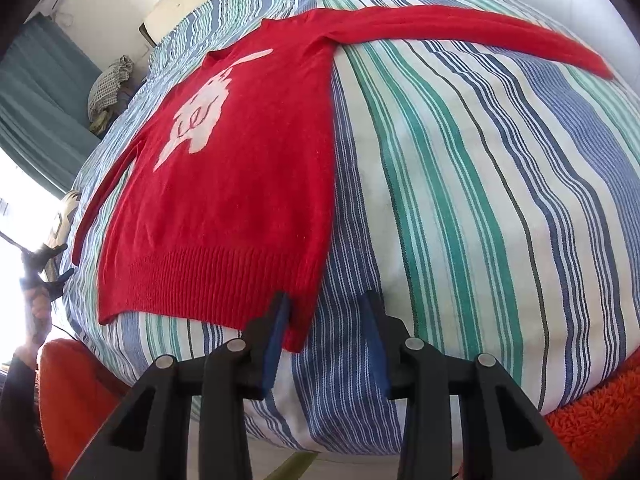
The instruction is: Fold small clothes
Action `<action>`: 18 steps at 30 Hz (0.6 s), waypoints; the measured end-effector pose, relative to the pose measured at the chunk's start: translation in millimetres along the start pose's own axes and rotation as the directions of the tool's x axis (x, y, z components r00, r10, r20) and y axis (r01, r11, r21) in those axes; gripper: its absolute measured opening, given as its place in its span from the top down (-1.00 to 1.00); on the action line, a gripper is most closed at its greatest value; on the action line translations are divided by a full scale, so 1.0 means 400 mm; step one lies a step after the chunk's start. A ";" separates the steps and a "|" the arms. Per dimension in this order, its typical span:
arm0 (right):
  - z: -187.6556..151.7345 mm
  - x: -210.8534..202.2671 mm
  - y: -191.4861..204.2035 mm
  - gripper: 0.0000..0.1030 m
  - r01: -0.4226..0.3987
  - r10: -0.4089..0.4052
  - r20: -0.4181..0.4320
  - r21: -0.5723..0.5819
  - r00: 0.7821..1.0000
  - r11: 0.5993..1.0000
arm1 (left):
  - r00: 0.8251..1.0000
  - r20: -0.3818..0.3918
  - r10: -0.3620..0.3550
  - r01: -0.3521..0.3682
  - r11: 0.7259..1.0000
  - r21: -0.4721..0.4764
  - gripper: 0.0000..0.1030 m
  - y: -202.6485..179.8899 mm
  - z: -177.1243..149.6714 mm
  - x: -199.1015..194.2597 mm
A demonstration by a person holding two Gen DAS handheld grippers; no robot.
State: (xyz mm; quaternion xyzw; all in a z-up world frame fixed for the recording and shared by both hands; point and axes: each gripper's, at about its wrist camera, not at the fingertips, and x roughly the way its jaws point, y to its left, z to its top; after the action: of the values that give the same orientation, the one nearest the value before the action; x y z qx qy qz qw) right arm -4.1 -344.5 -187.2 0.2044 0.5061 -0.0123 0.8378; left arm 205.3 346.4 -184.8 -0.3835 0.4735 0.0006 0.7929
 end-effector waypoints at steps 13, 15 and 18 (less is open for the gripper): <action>0.000 0.006 0.006 0.20 0.009 -0.009 -0.001 -0.012 1.000 1.000 | 0.952 0.099 0.289 -0.301 0.945 0.130 0.93 -0.046 0.112 0.081; 0.001 0.007 0.004 0.19 0.007 -0.007 -0.002 -0.011 1.000 1.000 | 0.946 0.107 0.306 -0.320 0.933 0.164 0.84 -0.057 0.101 0.087; 0.005 0.010 0.002 0.18 0.005 -0.005 -0.003 -0.009 1.000 1.000 | 0.960 0.102 0.260 -0.271 0.956 0.115 0.51 -0.046 0.086 0.051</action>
State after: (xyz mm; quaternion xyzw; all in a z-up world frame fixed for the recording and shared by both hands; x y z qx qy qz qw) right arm -0.4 -343.6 -189.6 0.1993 0.5079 -0.0115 0.8380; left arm 249.1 346.9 -180.0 -0.2647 0.4852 0.0933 0.8281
